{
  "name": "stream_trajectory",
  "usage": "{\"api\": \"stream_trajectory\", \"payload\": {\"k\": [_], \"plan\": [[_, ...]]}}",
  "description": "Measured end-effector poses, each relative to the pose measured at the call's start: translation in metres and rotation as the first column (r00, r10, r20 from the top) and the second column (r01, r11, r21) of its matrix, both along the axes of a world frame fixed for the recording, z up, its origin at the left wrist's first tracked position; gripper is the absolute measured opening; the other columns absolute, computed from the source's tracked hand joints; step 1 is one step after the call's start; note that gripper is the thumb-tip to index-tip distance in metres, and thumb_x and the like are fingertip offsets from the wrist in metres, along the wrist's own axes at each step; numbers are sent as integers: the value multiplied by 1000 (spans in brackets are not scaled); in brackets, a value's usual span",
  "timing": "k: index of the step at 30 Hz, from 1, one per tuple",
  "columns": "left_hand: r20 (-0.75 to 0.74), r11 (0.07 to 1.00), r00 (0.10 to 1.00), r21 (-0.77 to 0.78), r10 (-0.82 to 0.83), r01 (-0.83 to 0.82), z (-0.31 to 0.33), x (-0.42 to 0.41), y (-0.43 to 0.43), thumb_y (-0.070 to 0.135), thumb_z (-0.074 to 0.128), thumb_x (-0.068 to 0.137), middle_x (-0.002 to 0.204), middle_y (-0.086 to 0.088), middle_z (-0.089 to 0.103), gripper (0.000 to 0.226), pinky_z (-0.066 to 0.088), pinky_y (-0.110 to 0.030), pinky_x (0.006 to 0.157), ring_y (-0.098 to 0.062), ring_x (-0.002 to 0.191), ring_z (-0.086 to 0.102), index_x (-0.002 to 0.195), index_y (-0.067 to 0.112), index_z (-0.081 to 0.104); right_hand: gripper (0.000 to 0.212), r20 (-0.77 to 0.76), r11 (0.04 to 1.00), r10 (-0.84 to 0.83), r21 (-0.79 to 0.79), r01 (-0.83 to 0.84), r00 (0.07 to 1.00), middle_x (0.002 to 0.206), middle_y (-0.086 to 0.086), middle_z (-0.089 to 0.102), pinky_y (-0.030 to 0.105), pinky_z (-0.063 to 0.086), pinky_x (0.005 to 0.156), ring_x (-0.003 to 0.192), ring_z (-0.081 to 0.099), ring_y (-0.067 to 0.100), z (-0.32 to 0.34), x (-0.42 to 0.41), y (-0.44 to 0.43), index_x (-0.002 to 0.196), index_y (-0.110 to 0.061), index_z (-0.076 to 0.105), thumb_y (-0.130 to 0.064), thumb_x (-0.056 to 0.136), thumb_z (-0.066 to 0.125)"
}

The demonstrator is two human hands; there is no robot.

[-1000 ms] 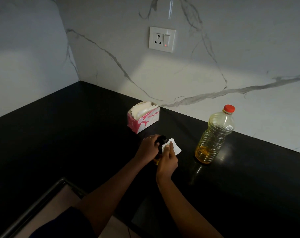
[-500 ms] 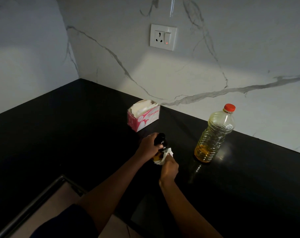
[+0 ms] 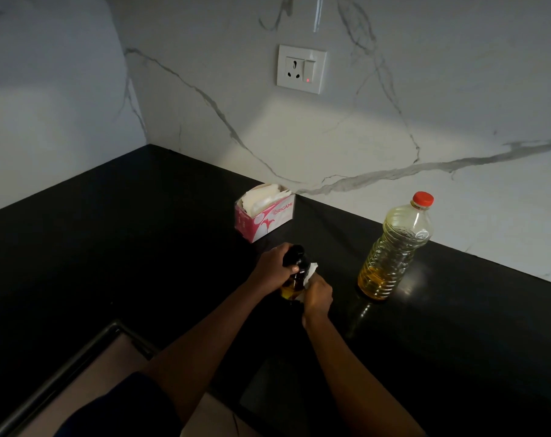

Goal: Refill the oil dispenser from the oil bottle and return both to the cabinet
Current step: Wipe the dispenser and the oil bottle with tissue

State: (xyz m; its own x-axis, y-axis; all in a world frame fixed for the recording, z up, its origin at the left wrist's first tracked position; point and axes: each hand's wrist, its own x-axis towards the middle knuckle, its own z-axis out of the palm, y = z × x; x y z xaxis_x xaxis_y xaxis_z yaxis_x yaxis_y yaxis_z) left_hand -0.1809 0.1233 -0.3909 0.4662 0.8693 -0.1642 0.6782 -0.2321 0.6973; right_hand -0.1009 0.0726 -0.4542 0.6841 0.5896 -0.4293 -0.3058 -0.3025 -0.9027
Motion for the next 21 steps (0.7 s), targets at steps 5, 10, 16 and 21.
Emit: {"api": "stream_trajectory", "payload": {"k": [5, 10, 16, 21], "plan": [[-21, 999, 999, -27, -25, 24, 1, -3, 2, 12, 55, 91, 139, -9, 46, 52, 36, -32, 104, -24, 132, 41, 139, 17, 37, 33, -109, 999, -50, -18, 49, 993, 88, 9, 68, 29, 45, 64, 77, 61, 19, -10, -9, -7, 95, -15, 70, -13, 90, 37], [-27, 997, 998, -51, -61, 60, 3, -7, 4, 12, 53, 92, 137, -9, 49, 50, 38, -29, 98, -24, 128, 45, 139, 19, 37, 32, 3, 989, -118, 91, 117, 993, 74, 4, 64, 31, 46, 63, 69, 58, 16, 10, -12, -3, 73, -17, 67, -18, 93, 42], [-2, 991, 996, -106, -85, 84, 6, -8, 5, 9, 51, 92, 135, -8, 49, 50, 40, -28, 96, -22, 126, 47, 139, 19, 37, 32, 113, 985, 111, 121, -125, 987, 68, 5, 60, 36, 45, 69, 67, 56, 18, 32, 4, 15, 65, -15, 61, -14, 91, 43], [36, 989, 994, -107, -101, 105, 6, -8, 9, 4, 54, 89, 139, -5, 46, 54, 40, -36, 104, -22, 131, 42, 138, 22, 38, 33, 59, 967, 238, 80, -242, 970, 78, 10, 62, 38, 46, 78, 74, 58, 19, 27, 12, 18, 70, -16, 61, -24, 94, 40]]}}
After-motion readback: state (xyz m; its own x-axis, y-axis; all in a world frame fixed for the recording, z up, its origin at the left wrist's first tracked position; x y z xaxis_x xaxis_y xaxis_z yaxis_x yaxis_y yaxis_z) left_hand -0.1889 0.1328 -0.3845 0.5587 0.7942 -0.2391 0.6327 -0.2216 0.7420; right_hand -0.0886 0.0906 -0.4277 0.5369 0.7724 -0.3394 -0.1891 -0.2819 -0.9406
